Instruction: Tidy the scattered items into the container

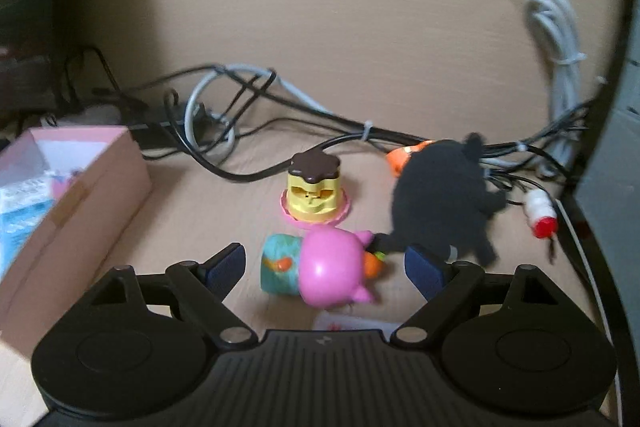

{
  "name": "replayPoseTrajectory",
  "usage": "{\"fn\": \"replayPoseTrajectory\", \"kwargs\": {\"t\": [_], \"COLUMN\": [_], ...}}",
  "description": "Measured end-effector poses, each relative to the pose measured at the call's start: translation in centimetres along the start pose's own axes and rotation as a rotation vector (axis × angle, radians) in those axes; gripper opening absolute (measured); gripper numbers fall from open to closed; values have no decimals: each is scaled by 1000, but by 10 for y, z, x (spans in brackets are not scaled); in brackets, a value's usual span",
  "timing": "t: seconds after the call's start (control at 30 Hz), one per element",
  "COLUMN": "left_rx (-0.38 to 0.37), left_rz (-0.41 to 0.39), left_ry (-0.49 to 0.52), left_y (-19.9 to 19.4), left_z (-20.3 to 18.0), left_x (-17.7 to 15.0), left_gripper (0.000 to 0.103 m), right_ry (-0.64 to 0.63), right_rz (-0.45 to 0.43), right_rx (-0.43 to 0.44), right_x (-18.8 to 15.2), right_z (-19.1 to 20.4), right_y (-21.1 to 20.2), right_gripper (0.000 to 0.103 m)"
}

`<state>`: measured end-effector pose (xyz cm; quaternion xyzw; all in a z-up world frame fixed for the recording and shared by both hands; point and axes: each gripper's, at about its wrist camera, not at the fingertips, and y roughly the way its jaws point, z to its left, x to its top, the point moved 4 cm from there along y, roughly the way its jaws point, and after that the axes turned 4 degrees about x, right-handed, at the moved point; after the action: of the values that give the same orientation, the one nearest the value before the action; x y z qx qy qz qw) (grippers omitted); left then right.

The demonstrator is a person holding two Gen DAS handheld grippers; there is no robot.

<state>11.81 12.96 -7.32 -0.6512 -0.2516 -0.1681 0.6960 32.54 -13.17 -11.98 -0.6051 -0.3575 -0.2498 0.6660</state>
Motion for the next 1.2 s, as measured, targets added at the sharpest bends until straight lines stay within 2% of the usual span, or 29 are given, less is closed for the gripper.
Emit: {"fn": "replayPoseTrajectory", "kwargs": {"t": [0.07, 0.13, 0.23, 0.33, 0.47, 0.57, 0.63, 0.8, 0.83, 0.93, 1.0, 1.07, 1.2], "left_rx": [12, 18, 13, -3, -23, -42, -55, -98, -101, -94, -101, -116, -115], "left_rz": [-10, -29, -50, -67, -99, -108, -96, -66, -66, -94, -116, -129, -134], "left_ry": [-19, -24, -3, 16, 14, -18, -48, -57, -50, -18, 4, 26, 76], "left_y": [-5, -9, -12, -13, -13, -12, -8, -2, -2, -7, -13, -18, -23], "left_z": [7, 11, 9, 3, 1, 3, 7, 8, 6, 1, -2, -5, -14], "left_x": [-4, -7, -8, -6, 0, 4, 6, 4, 3, 1, 0, -1, -5], "left_gripper": [103, 103, 103, 103, 103, 103, 103, 103, 103, 103, 103, 103, 103], "right_ry": [-43, -51, -53, -88, -173, -237, -257, -225, -204, -154, -103, -41, 27], "right_rz": [18, 24, 15, 17, 39, 32, 23, -37, -48, -57, -34, 9, 64], "right_rx": [-10, -2, 59, 171, 350, 412, 422, 358, 318, 103, 10, -36, -106], "right_x": [-2, -5, -9, -21, -53, -76, -84, -71, -66, -56, -52, -50, -48], "right_z": [7, 11, 19, 36, 69, 93, 101, 79, 69, 34, 10, -12, -31], "right_y": [9, 4, -19, -55, -106, -135, -146, -158, -157, -137, -118, -94, -59], "right_gripper": [74, 72, 69, 69, 69, 72, 82, 88, 90, 96, 97, 97, 97]}}
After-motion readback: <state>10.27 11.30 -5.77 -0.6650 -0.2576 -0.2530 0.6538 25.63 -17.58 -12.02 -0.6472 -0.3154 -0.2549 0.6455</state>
